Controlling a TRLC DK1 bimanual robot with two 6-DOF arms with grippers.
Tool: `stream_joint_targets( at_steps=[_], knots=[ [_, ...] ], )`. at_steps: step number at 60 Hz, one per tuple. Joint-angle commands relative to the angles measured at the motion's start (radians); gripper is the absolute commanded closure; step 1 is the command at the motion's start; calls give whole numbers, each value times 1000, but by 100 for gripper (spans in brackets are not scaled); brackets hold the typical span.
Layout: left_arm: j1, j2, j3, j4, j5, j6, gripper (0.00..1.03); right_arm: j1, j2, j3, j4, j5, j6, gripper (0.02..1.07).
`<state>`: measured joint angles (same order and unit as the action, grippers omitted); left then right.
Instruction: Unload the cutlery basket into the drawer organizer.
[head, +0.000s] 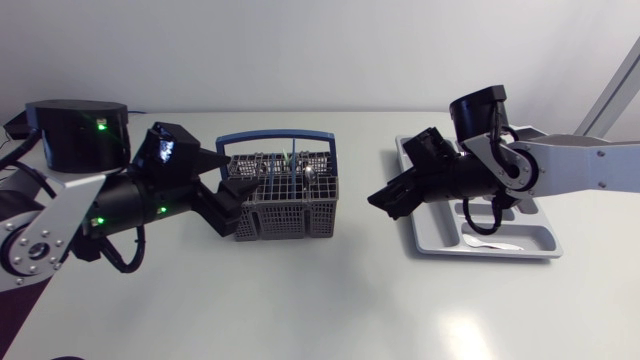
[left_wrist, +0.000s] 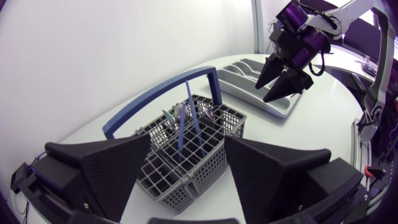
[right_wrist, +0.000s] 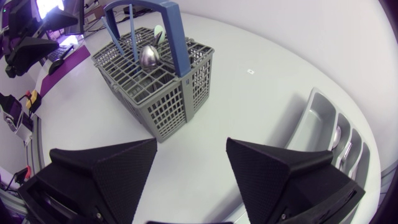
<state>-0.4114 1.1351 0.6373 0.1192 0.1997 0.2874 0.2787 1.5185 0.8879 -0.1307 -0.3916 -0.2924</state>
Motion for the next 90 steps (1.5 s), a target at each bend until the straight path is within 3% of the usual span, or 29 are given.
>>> stream_joint_targets(
  at_steps=[1,15,27,43,49,55,79,90],
  knots=[
    [-29,69,-4,37,-13,-22,8,1,-14,-21,0,3,-11,26],
    [-53,224,50,103,-37,-28,9,36,-35,2,-52,-29,-8,26],
    [-49,282,70,169,-37,-30,10,82,-78,2,-73,-118,-65,20],
    [-37,330,73,255,-49,-27,14,134,-66,8,-70,-147,-108,20],
    [-27,347,73,284,-57,-25,22,145,-47,13,-66,-145,-111,20],
    [-26,382,79,315,-71,-21,23,146,-27,17,-58,-147,-117,20],
    [-29,440,88,427,-109,-17,61,139,-11,11,-58,-151,-142,20],
    [-32,457,87,453,-109,-14,68,126,0,8,-58,-155,-154,20]
  ],
)
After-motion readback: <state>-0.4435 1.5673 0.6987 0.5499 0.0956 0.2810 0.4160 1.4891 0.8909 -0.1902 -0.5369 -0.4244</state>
